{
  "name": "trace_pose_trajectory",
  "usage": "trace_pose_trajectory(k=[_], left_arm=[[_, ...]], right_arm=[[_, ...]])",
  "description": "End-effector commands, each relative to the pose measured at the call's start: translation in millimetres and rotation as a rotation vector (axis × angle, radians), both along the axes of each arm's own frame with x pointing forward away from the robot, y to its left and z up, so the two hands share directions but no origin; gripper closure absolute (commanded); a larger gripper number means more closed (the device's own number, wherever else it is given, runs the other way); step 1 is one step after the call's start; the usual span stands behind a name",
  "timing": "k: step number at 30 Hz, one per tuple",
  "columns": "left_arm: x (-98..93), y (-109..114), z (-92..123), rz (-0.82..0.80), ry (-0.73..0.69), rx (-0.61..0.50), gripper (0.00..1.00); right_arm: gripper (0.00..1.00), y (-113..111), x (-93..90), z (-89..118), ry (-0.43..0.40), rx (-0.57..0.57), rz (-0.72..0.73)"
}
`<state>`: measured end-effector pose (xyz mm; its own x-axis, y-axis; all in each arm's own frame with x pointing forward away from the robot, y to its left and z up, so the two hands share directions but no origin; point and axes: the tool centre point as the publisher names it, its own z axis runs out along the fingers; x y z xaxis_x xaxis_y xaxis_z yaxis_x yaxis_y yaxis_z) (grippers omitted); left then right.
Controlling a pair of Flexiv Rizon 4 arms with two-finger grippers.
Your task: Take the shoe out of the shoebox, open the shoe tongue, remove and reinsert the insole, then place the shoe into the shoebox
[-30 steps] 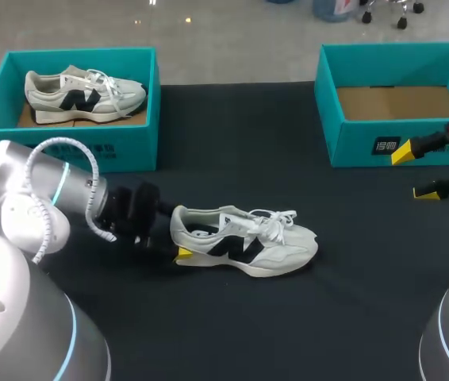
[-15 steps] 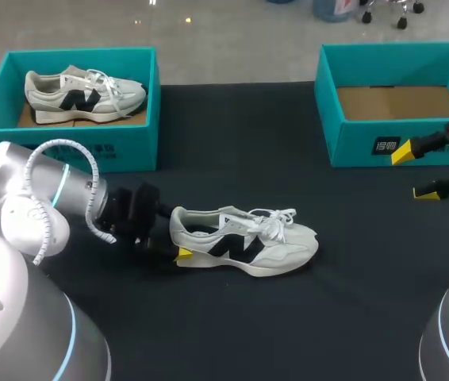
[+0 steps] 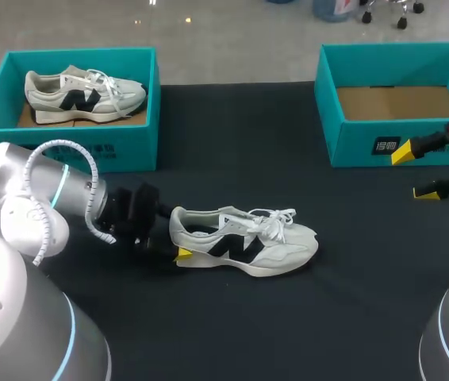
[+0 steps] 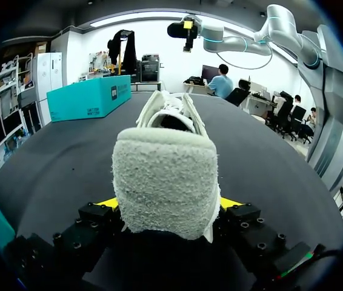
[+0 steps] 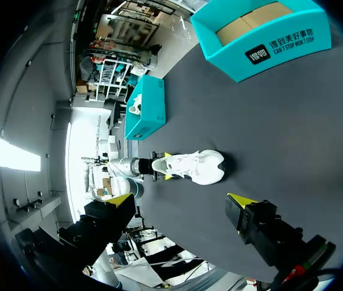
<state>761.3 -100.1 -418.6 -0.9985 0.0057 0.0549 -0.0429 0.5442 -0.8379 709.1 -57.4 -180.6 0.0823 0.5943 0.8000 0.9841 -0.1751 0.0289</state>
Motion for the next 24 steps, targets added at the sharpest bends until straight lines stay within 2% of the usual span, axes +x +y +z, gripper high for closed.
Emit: trace_pose_trajectory(k=[1, 5, 6, 10, 13, 20, 24], left_arm=[[-1.6, 0.6, -2.4, 0.000, 0.001, 0.004, 1.00], [-1.6, 0.6, -2.4, 0.000, 0.001, 0.004, 1.00], [-1.6, 0.6, -2.4, 0.000, 0.001, 0.004, 1.00], [-1.6, 0.6, -2.4, 0.000, 0.001, 0.004, 1.00], [-1.6, 0.6, -2.4, 0.000, 0.001, 0.004, 1.00], [-1.6, 0.6, -2.4, 0.000, 0.001, 0.004, 1.00], [-1.6, 0.6, -2.4, 0.000, 0.001, 0.004, 1.00]], right_arm=[[0.00, 0.2, -0.1, -0.5, 0.001, -0.001, 0.000], [0.00, 0.2, -0.1, -0.5, 0.001, -0.001, 0.000], [0.00, 5.7, 2.7, 3.2, -0.026, -0.027, -0.005], [0.00, 35.1, 6.2, 11.9, -0.124, -0.298, -0.096], [0.00, 55.1, 6.4, 10.0, -0.177, -0.438, -0.151], [0.00, 86.1, -3.2, -2.5, -0.224, -0.590, -0.230], [0.00, 100.6, -14.2, -8.0, -0.214, -0.654, -0.247]])
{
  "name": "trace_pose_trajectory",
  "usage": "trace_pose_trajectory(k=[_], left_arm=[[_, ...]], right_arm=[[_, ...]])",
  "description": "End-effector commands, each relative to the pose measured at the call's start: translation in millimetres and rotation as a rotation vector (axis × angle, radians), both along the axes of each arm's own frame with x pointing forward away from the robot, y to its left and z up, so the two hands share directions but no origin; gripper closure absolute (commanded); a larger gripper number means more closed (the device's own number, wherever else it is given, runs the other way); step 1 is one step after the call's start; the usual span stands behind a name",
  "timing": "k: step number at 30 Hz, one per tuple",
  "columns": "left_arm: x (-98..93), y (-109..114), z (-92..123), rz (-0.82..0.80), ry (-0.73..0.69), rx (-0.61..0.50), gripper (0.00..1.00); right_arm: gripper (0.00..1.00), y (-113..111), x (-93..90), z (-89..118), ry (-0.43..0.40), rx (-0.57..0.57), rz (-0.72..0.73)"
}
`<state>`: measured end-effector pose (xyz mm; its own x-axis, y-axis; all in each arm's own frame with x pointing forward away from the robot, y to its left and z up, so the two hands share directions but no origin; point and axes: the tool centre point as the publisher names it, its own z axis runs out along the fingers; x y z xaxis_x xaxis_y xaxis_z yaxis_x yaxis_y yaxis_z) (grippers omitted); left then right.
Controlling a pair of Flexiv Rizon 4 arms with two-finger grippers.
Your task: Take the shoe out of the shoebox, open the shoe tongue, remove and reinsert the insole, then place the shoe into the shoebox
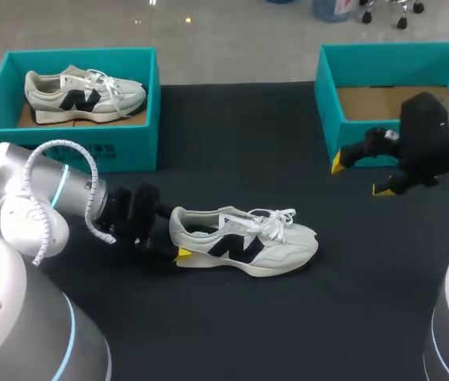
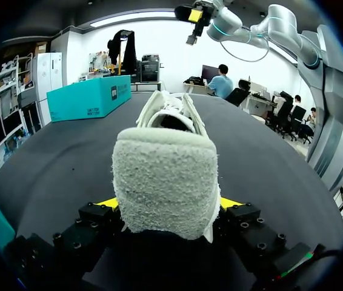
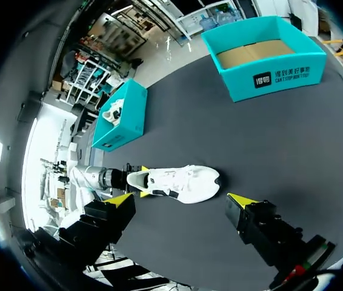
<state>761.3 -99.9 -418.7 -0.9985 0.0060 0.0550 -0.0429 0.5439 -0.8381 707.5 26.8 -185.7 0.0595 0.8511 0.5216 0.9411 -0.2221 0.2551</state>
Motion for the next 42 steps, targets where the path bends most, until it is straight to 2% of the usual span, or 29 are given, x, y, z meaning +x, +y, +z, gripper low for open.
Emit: trace_pose_trajectory(k=[1, 4, 7, 26, 28, 34, 42], left_arm=[[-1.6, 0.5, -2.3, 0.000, 0.001, 0.005, 1.00], [-1.6, 0.5, -2.3, 0.000, 0.001, 0.005, 1.00], [-1.6, 0.5, -2.3, 0.000, 0.001, 0.005, 1.00], [-1.6, 0.5, -2.3, 0.000, 0.001, 0.005, 1.00], [-1.6, 0.5, -2.3, 0.000, 0.001, 0.005, 1.00], [-1.6, 0.5, -2.3, 0.000, 0.001, 0.005, 1.00], [-1.6, 0.5, -2.3, 0.000, 0.001, 0.005, 1.00]], right_arm=[[0.00, 19.3, -15.7, -5.1, -0.069, -0.276, -0.148], [0.00, 25.3, -22.8, -14.2, -0.027, -0.341, -0.149], [0.00, 24.8, -30.4, -30.1, 0.051, -0.396, -0.126], [0.00, 24.8, -30.4, -30.1, 0.051, -0.396, -0.126], [0.00, 44.0, -26.4, -34.9, 0.008, -0.401, -0.103], [0.00, 90.7, -13.7, -49.7, -0.019, -0.472, -0.067], [0.00, 123.1, -8.5, -51.0, 0.005, -0.513, -0.038]])
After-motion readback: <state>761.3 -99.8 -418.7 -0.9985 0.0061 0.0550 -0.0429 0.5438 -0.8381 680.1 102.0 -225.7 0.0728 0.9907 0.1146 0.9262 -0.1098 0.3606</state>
